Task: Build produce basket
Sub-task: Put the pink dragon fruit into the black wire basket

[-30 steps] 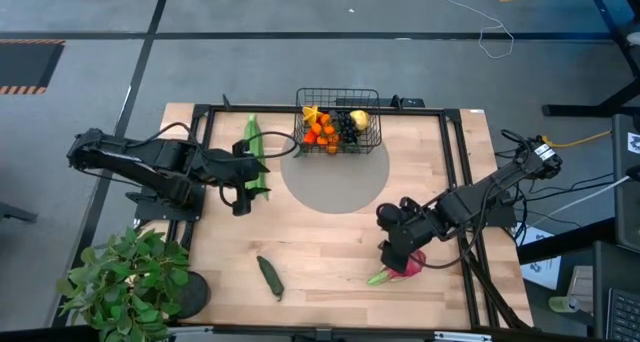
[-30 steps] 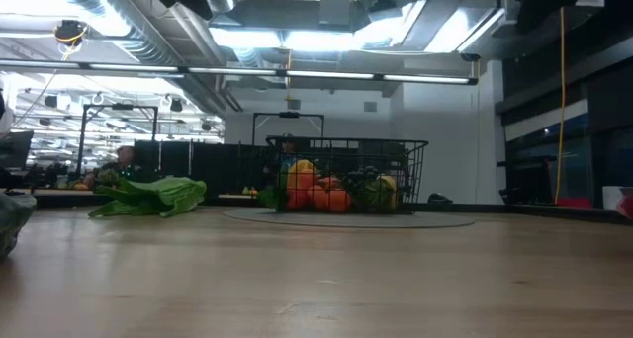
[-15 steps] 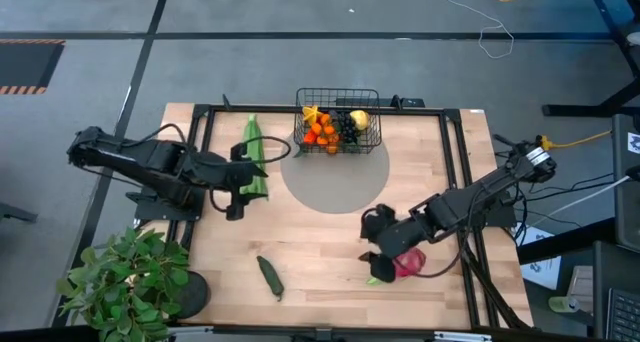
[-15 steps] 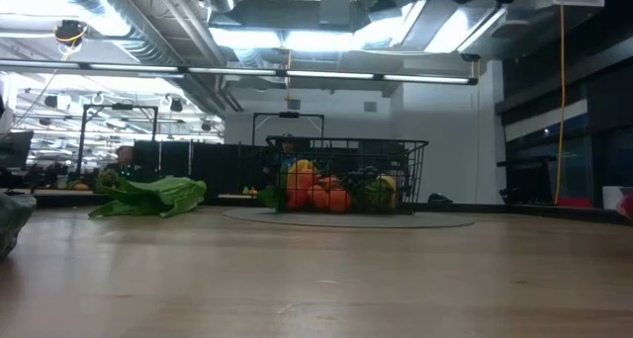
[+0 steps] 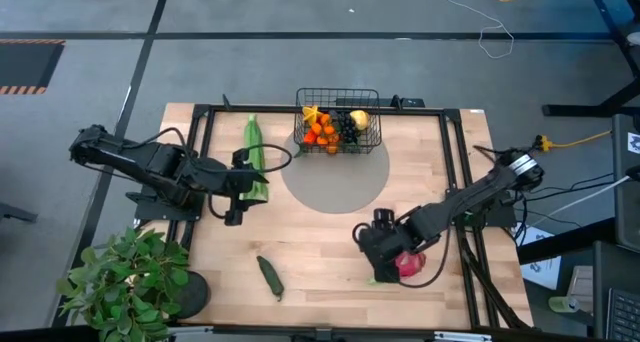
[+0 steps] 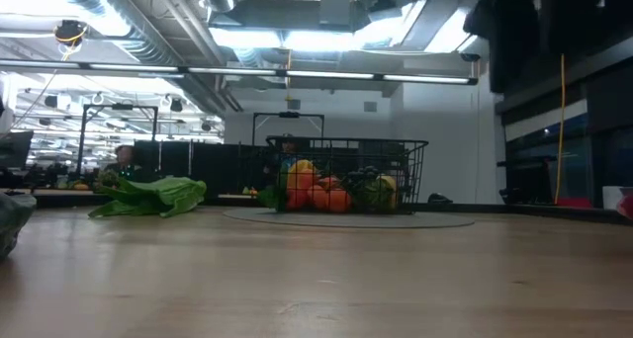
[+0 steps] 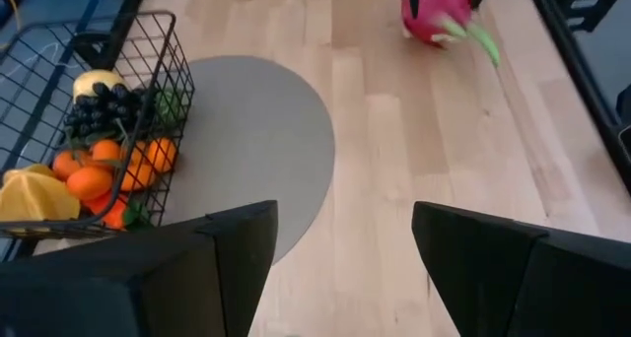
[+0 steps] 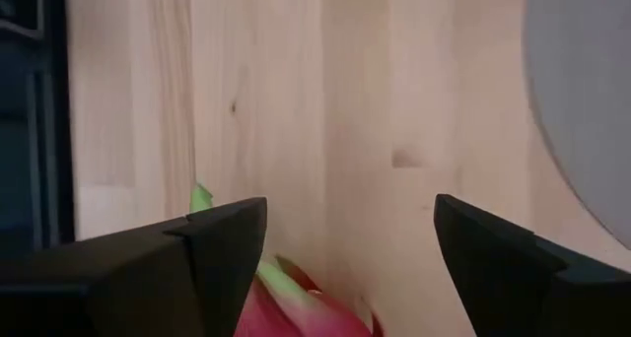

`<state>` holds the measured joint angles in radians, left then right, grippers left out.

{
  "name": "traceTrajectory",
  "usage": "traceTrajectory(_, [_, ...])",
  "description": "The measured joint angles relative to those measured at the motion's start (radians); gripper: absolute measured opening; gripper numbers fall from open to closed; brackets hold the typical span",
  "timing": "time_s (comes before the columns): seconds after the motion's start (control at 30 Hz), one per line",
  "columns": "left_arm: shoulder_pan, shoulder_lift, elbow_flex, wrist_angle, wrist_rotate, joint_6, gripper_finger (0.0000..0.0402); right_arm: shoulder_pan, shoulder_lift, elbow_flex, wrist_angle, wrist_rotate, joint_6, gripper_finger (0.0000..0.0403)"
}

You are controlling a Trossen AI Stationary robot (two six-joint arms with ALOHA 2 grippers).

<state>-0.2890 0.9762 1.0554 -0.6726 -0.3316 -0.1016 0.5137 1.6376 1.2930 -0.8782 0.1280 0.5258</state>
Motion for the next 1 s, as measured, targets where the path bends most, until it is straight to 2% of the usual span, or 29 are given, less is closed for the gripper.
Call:
traceTrajectory(0.13, [0.0,0.001,0.0,0.001,-0.001,-0.001,0.0226,0.0,0.059,0.0,0.005,-0.043,-0.008,0.0279])
traceTrajectory(0.4, [0.0,0.0,0.0,0.001,-0.001,-0.003,0.0226,0.0,0.138,0.0,0.005,-0.256,0.046,0.0279])
traceTrajectory(0.73, [0.0,0.0,0.0,-0.002,-0.001,-0.003,0.0226,0.034,0.193,0.0,-0.03,-0.263,-0.007,0.0279])
traceTrajectory(1.0, [0.0,0.0,0.0,-0.018,-0.001,-0.003,0.0226,0.047,0.239,0.0,-0.029,-0.277,0.052,0.0279])
